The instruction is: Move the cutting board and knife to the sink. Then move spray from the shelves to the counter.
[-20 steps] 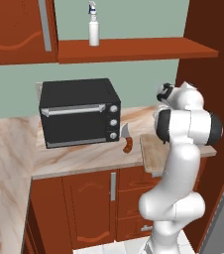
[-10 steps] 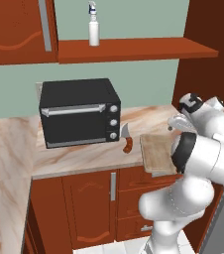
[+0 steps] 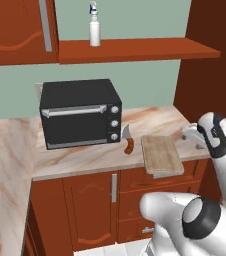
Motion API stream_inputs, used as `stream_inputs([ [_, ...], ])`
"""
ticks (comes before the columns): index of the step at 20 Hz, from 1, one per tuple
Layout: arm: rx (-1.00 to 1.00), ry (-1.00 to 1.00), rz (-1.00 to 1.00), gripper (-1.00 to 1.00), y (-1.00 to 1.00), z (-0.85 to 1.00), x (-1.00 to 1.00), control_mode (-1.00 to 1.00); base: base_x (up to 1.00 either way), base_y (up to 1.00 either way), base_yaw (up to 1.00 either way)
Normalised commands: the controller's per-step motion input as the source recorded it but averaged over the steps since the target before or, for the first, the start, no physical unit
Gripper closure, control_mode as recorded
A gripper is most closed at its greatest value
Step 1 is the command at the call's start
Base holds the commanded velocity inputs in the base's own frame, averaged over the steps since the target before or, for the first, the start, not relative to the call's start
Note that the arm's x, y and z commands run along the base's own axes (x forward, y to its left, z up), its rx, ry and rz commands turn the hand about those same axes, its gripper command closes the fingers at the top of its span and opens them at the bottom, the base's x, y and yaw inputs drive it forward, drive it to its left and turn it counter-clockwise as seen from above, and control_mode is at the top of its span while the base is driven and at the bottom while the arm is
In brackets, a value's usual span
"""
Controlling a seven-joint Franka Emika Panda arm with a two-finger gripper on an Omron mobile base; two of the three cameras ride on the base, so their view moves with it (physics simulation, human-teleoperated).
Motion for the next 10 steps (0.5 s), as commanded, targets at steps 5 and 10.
stream_inputs([
  [5, 0.27, 0.0, -0.21, -1.0, -0.17, 0.0, -1.0, -1.0, 0.0, 0.0, 0.0],
  [10, 0.27, 0.0, -0.19, -1.0, -0.08, 0.0, -0.73, -1.0, 0.0, 0.0, 0.0],
])
